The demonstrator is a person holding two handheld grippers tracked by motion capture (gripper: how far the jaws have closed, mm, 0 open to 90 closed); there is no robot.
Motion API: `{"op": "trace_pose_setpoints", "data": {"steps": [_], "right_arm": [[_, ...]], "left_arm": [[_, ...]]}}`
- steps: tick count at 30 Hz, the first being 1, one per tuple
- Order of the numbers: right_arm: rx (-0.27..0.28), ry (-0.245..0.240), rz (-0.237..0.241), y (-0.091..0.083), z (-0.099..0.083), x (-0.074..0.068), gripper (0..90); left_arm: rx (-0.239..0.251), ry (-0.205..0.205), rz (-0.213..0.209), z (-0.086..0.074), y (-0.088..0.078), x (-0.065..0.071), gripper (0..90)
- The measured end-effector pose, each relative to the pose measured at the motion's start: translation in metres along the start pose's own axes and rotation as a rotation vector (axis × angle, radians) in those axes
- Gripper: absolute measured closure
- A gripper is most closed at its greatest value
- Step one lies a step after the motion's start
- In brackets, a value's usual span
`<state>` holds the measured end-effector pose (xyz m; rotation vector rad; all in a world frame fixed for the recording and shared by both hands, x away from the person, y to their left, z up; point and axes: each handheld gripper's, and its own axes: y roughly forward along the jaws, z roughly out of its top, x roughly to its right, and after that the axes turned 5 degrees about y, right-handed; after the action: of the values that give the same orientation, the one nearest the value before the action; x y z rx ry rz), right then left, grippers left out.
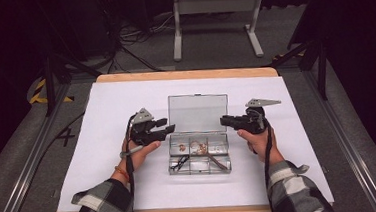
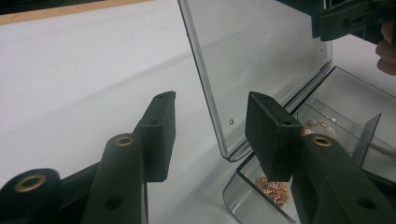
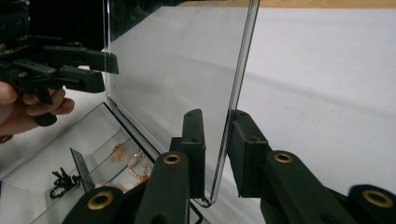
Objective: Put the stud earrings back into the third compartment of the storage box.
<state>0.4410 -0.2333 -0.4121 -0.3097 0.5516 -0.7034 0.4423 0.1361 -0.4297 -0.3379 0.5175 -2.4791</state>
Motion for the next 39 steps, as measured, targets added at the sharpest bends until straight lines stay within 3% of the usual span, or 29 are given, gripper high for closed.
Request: {"op": "trace_pose_setpoints", "data": {"steps": [6, 17, 22, 26, 39], "right_arm": [[-0.004, -0.046, -0.017, -0.004, 0.000, -0.006, 78.8], [-0.030, -0.164, -0.055, -0.010, 0.002, -0.019, 75.5], [-0.003, -0.181, -0.057, -0.013, 0.001, -0.025, 71.8], [0.053, -0.215, -0.054, -0.020, 0.003, -0.031, 73.0], [0.083, -0.297, -0.065, -0.031, -0.003, -0.047, 71.9]], "left_arm": [[-0.021, 0.007, -0.022, -0.002, 0.004, 0.005, 59.7], [0.007, 0.035, -0.042, 0.002, 0.000, 0.007, 66.4], [0.024, 0.058, -0.040, 0.005, -0.005, 0.011, 68.9], [0.041, 0.066, -0.047, 0.007, -0.009, 0.012, 71.4], [0.092, 0.112, -0.067, 0.013, -0.029, 0.018, 74.7]]}}
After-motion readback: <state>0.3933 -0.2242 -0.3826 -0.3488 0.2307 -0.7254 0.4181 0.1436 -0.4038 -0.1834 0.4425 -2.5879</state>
